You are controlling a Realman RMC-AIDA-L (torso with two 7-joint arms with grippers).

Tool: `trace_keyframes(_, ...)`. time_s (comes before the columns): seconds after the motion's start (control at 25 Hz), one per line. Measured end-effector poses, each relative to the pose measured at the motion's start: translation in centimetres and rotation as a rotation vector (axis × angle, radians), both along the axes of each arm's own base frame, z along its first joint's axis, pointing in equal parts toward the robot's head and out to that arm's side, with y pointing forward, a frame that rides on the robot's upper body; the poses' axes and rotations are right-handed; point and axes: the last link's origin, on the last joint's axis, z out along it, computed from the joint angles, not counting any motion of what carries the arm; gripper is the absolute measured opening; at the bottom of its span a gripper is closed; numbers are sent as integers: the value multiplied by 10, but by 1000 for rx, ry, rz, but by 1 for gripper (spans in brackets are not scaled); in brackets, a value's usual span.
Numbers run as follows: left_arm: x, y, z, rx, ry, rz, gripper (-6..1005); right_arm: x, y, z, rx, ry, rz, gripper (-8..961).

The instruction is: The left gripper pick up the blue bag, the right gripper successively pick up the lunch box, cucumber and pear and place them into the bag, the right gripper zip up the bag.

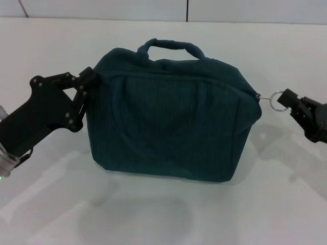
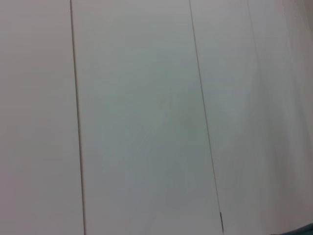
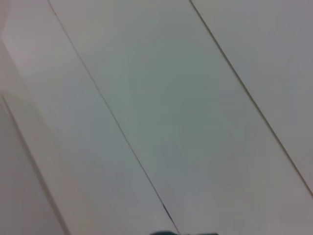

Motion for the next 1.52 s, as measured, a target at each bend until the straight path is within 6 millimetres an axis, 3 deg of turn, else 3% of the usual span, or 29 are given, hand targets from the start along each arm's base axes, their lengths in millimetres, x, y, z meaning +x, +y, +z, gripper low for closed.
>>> trace_keyframes(0.24,0,0,0,3,-1,0,27,6,5,-15,-76,-86,-38,10)
trace_keyframes(0.48,0,1,0,2,-5,1,27,0,8,-26,-141,-133,-11,10)
trace_keyframes(0.68,-1,-1,-1,3,-6,9,27,-4,2,-8,-89,-48,39,10)
trace_keyframes(0.92,-2,-2,-2,7,-1,8,26,12,-4,11,-72,-47,10,10)
trace_keyframes(1.12,-3,-3,-3,10,-4,14,26,17,-1,-5,-120,-118,-32,10)
trace_keyframes(1.28,-3,-3,-2,14,-5,14,26,9,5,-26,-172,-180,-18,10)
trace_keyframes(1.52,-2,-4,-2,9,-6,8,26,2,4,-19,-156,-133,22,10)
